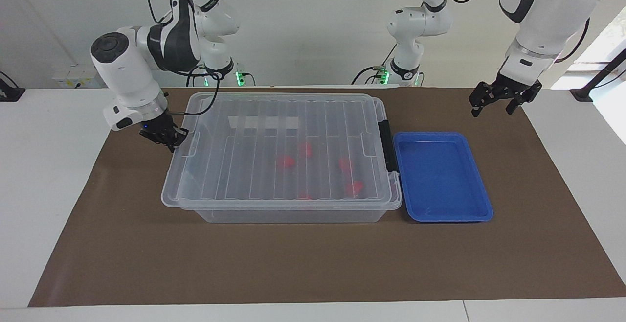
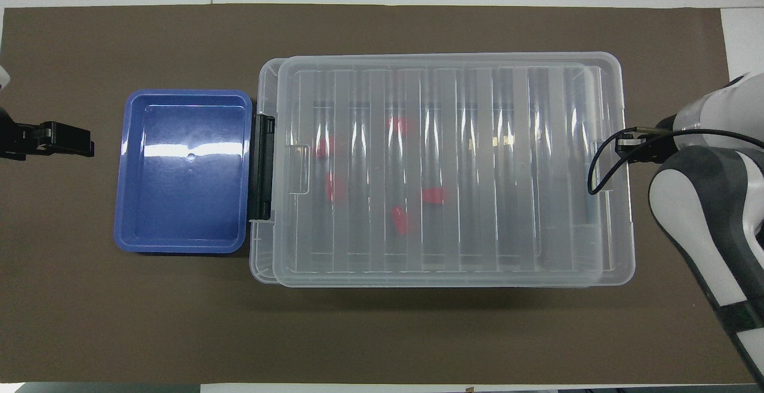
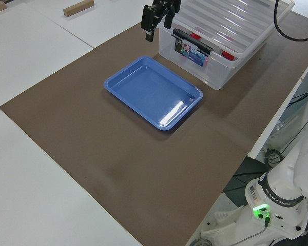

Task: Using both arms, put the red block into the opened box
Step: 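Slide the clear lid back over the box with the right gripper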

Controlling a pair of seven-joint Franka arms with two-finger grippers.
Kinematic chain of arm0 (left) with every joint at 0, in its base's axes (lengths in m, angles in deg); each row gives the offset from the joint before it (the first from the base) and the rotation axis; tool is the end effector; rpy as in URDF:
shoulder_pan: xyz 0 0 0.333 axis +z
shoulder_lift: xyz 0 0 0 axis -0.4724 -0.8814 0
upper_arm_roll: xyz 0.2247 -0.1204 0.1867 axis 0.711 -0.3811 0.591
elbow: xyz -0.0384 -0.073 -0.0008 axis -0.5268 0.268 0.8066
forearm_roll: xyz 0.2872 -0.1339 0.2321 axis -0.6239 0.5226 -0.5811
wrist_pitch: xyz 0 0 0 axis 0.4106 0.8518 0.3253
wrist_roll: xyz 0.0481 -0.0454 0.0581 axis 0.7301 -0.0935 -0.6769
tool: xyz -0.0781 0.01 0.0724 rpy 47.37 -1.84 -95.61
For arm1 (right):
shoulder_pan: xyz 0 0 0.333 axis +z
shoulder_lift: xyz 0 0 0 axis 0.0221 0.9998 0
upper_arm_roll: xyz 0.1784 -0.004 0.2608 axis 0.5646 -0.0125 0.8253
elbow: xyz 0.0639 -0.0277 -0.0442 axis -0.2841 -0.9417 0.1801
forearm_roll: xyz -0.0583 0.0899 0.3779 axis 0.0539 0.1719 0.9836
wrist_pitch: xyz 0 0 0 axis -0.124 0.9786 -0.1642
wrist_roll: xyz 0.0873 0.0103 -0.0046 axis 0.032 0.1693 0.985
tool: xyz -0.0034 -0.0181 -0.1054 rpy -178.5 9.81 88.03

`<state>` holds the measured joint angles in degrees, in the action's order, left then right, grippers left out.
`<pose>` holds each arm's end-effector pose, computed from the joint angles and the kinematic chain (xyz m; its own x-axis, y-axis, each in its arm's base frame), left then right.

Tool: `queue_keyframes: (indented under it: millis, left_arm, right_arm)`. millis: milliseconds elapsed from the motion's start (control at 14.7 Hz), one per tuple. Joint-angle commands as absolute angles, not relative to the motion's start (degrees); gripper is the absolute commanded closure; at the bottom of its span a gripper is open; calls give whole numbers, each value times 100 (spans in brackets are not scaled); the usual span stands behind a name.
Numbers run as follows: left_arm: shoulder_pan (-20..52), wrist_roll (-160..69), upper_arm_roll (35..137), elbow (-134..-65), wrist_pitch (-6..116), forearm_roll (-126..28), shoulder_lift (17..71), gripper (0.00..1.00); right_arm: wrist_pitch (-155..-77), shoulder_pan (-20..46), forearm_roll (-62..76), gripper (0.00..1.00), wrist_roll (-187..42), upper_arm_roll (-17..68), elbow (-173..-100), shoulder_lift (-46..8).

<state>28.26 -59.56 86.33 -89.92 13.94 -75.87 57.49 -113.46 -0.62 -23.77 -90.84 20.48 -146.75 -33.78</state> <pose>0.5431 -0.0251 0.5932 0.9992 -0.0242 0.0325 -0.0231 -0.9992 -0.0335 0.5579 -0.0002 0.4573 0.9852 -0.1714 0.0041 -0.1714 -0.9852 0.0006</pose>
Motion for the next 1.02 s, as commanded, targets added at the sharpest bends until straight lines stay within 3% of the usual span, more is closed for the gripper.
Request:
queue_keyframes:
  millis: [0, 477, 953]
  left_arm:
    - [2907, -6014, 8585, -9021, 1332, -7513, 5843, 0]
    - [2907, -6014, 8585, -9021, 1332, -7513, 5843, 0]
    - [2907, -6014, 8585, -9021, 1314, -7513, 5843, 0]
  right_arm:
    - [-11528, -84, -2288, 100, -9200, 2132, -14922, -3403]
    - [-11379, -102, -2288, 100, -9130, 2124, -14748, -3368]
    - [-9088, -128, -2314, 100, -8779, 1747, -12842, -3254]
